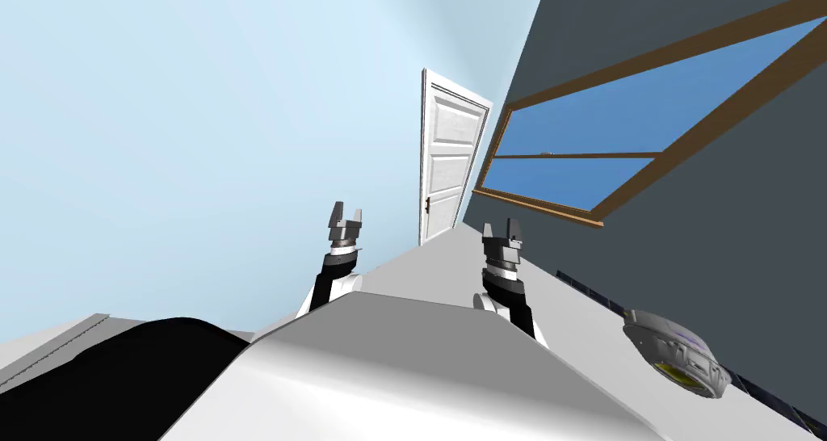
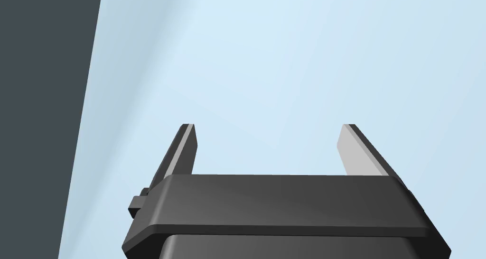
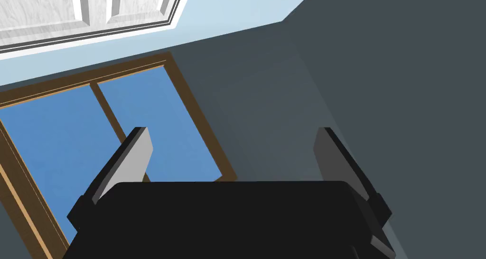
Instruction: Pull the door open
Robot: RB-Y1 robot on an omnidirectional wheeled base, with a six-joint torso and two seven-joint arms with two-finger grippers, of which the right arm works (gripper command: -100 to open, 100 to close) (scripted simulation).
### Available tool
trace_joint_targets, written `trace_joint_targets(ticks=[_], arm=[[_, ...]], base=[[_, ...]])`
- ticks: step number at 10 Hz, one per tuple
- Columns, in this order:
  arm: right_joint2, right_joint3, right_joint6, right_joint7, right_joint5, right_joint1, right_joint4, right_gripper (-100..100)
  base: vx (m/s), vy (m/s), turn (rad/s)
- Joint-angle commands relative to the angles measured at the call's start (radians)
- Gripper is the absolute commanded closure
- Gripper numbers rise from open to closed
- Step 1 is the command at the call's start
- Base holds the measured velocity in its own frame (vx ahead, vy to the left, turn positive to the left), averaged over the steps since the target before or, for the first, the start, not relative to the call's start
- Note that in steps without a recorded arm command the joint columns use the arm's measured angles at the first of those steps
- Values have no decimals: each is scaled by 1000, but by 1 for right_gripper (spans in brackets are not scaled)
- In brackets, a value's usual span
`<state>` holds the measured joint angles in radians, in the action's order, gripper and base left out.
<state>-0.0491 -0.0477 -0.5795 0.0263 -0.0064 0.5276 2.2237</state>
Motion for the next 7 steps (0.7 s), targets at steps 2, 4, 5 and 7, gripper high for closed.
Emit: trace_joint_targets(ticks=[2, 4, 5, 7], arm=[[14, 5, -9, -35, -22, -18, -45, -100], [25, 9, -16, -64, -41, -34, -84, -100], [29, 11, -20, -78, -50, -41, -102, -100], [38, 15, -27, -106, -67, -55, -138, -100]], base=[[65, -44, 281], [83, -83, 259], [105, -87, 259], [84, -83, 174]])
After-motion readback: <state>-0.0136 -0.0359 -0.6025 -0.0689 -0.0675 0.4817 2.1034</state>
